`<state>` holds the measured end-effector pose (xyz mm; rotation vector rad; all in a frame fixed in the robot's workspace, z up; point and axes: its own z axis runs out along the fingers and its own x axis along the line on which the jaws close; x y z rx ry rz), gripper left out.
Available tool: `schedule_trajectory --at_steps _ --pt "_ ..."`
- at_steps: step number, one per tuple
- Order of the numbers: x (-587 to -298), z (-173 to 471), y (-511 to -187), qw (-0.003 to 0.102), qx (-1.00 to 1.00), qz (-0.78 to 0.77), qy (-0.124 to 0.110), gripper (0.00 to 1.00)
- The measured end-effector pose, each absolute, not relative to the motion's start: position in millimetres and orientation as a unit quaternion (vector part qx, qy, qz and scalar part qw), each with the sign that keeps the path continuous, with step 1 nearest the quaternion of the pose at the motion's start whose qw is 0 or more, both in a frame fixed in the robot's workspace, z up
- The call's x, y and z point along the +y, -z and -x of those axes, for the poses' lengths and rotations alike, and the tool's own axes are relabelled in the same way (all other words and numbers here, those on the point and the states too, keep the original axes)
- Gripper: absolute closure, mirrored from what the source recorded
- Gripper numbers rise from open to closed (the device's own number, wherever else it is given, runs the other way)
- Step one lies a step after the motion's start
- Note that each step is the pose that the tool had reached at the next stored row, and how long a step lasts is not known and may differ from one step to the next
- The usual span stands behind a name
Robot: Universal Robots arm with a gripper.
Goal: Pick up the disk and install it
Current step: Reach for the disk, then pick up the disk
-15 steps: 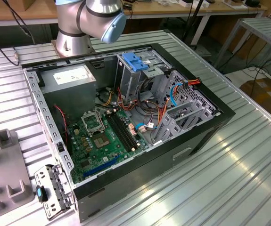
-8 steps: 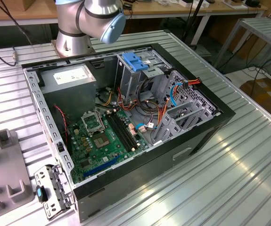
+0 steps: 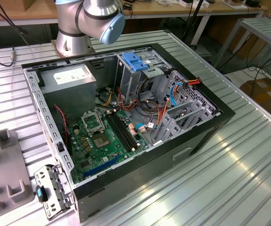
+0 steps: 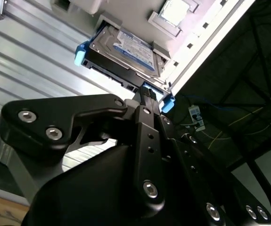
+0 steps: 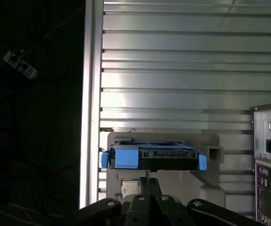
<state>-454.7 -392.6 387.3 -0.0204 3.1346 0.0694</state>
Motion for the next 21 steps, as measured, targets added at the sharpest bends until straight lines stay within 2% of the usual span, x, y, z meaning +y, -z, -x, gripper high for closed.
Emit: schedule_trajectory --at_steps 21 --pt "-392.6 457.1 -387.2 0.003 0.999 0.034 -0.022 0.89"
